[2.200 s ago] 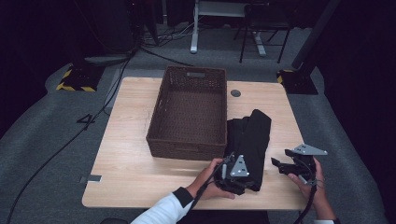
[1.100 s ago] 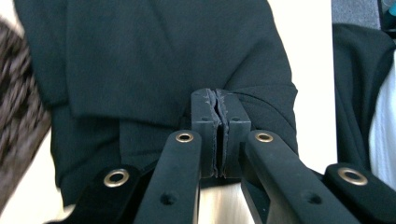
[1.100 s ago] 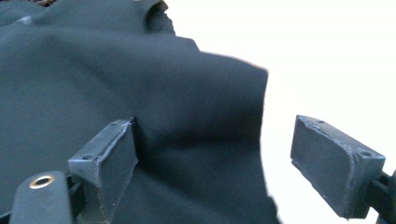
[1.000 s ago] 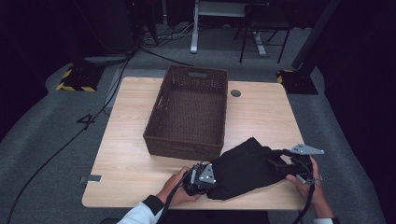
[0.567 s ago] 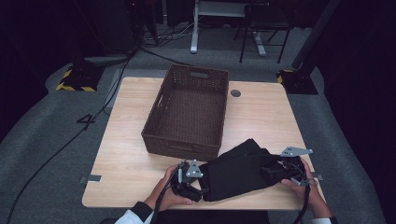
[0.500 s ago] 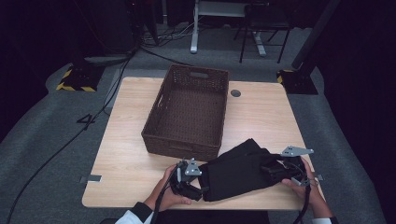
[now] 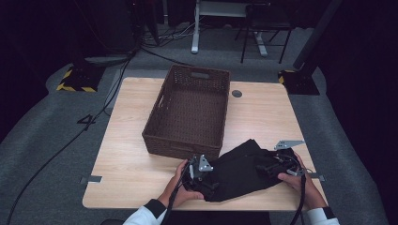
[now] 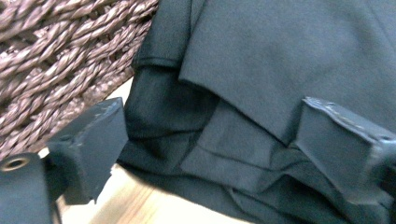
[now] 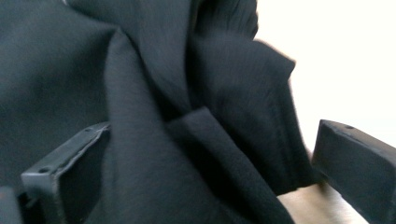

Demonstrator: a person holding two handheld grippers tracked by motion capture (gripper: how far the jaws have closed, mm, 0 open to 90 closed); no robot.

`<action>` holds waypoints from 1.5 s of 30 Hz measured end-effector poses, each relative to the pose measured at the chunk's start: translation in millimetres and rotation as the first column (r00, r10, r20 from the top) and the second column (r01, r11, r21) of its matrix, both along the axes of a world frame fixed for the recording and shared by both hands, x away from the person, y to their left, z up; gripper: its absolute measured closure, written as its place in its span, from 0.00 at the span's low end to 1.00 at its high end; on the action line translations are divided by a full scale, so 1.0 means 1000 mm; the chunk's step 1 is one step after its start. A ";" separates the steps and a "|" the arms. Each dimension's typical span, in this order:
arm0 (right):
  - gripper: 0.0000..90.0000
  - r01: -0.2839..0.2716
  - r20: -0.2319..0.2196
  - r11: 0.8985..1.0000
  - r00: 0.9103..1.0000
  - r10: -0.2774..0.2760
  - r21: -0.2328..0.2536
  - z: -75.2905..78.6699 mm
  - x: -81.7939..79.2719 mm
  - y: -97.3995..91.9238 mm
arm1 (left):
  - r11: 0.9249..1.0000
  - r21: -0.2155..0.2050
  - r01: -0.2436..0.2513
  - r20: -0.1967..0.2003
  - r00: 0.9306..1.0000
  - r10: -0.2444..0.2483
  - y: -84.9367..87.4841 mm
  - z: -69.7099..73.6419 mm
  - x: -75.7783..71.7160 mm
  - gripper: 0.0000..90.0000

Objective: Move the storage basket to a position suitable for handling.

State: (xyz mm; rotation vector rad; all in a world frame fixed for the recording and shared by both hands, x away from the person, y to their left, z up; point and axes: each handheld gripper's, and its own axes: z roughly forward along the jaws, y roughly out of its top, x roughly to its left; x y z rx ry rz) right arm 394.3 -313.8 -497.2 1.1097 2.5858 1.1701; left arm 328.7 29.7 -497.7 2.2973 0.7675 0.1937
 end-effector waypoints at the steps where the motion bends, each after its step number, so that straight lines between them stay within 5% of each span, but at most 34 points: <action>1: 0.01 -0.022 0.000 1.000 1.000 0.022 0.000 0.000 -0.001 0.002 | 1.000 -0.002 0.006 0.002 1.000 -0.006 -0.001 -0.001 0.001 0.07; 5: 0.01 -0.129 0.048 0.985 0.990 0.135 -0.116 0.000 -0.011 0.025 | 1.000 -0.003 0.023 0.000 1.000 -0.023 -0.001 -0.003 0.002 0.04; 7: 0.04 -0.124 0.053 0.983 0.990 0.132 -0.136 0.001 -0.015 0.032 | 0.999 -0.007 0.035 0.011 0.999 -0.035 0.000 -0.004 0.002 0.04; 11: 0.21 -0.135 0.048 0.989 0.989 0.138 -0.064 0.003 -0.021 0.027 | 0.998 -0.008 0.062 0.015 0.998 -0.061 0.002 -0.004 0.004 0.05; 14: 0.29 -0.141 0.050 0.988 0.988 0.144 -0.060 0.004 -0.025 0.030 | 0.995 -0.008 0.099 0.018 0.995 -0.099 0.005 -0.003 0.005 0.11; 24: 0.54 -0.150 0.025 0.989 0.988 0.151 -0.017 0.005 -0.030 0.033 | 0.979 -0.076 0.190 -0.005 0.982 -0.191 0.009 0.000 0.004 0.66; 37: 0.60 -0.180 0.046 0.983 0.982 0.181 -0.024 0.006 -0.034 0.032 | 0.972 -0.073 0.222 -0.007 0.975 -0.223 0.009 0.001 0.006 0.71; 45: 0.61 -0.182 0.068 0.983 0.981 0.184 -0.036 0.008 -0.038 0.031 | 0.972 -0.048 0.229 0.036 0.973 -0.227 0.007 0.003 0.001 0.73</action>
